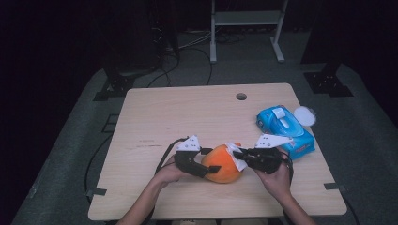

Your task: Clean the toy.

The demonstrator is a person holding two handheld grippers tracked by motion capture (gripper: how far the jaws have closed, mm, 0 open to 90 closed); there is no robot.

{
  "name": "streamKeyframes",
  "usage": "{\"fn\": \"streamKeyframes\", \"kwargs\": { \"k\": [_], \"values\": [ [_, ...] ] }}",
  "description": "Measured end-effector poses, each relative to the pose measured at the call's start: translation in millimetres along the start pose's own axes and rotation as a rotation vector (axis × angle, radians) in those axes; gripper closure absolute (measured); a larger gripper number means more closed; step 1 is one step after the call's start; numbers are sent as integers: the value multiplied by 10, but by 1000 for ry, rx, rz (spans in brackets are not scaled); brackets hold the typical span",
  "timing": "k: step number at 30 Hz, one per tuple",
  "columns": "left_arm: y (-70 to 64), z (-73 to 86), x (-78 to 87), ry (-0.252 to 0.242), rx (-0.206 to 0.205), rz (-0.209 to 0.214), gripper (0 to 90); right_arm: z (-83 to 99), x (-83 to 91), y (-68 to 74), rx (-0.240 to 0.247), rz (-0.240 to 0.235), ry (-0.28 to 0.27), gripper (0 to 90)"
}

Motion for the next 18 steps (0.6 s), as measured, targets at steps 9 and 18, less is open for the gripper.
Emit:
{"fn": "streamKeyframes", "kwargs": {
  "k": [9, 18],
  "values": [
    [-67, 21, -30, 13, -51, -11, 305, -111, -143, 304, 129, -53, -17, 801],
    [-25, 43, -24, 4, -30, -7, 301, 18, 29, -108, -10, 24, -27, 800]
  ]
}}
Point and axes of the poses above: each handheld gripper's, and its own axes: x roughly backward along the jaws, z roughly out of its underside, y roughly to its left, the point moved 2 cm from there along -x, roughly forward along the jaws, and after that the axes turned 2 degrees about -z, right-handed, at the moved point
